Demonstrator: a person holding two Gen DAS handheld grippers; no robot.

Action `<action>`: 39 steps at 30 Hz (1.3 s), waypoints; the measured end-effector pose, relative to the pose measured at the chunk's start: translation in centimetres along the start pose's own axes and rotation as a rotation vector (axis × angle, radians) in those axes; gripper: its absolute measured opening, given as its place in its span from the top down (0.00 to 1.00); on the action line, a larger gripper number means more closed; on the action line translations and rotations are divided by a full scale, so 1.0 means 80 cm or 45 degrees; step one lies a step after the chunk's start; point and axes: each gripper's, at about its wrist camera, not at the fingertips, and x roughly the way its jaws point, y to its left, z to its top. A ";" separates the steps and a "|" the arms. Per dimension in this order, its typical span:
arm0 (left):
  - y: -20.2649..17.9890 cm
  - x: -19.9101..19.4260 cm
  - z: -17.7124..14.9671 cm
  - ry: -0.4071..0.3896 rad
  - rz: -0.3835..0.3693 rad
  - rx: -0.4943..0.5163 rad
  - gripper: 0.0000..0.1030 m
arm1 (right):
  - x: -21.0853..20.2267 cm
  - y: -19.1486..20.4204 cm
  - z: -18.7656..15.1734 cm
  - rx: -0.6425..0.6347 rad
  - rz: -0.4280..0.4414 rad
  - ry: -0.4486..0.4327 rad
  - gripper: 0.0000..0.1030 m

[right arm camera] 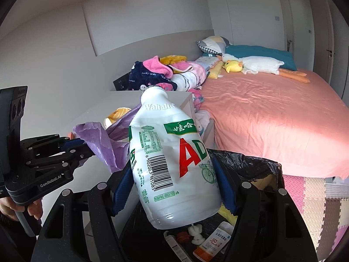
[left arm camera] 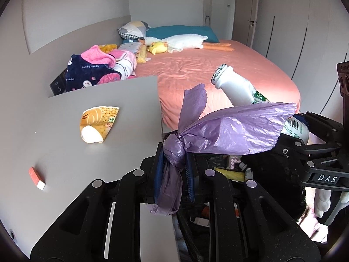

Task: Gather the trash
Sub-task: 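Open both grippers to drop the purple bag and bottle into the bag, then move the left gripper to the pink eraser while the right gripper approaches the yellow snack bag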

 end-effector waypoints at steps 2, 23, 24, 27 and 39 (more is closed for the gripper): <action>-0.008 0.003 0.001 0.006 -0.020 0.014 0.82 | -0.003 -0.008 -0.002 0.013 -0.013 -0.005 0.32; -0.031 0.013 -0.004 0.057 -0.201 0.064 0.06 | -0.049 -0.081 -0.001 0.254 -0.190 -0.180 0.14; -0.030 0.014 -0.004 0.059 -0.199 0.064 0.06 | -0.049 -0.080 -0.002 0.250 -0.187 -0.177 0.14; -0.027 0.015 -0.005 0.065 -0.192 0.059 0.06 | -0.046 -0.076 -0.001 0.239 -0.179 -0.167 0.14; 0.005 0.013 -0.013 0.079 -0.134 -0.011 0.06 | -0.017 -0.045 0.004 0.190 -0.126 -0.101 0.14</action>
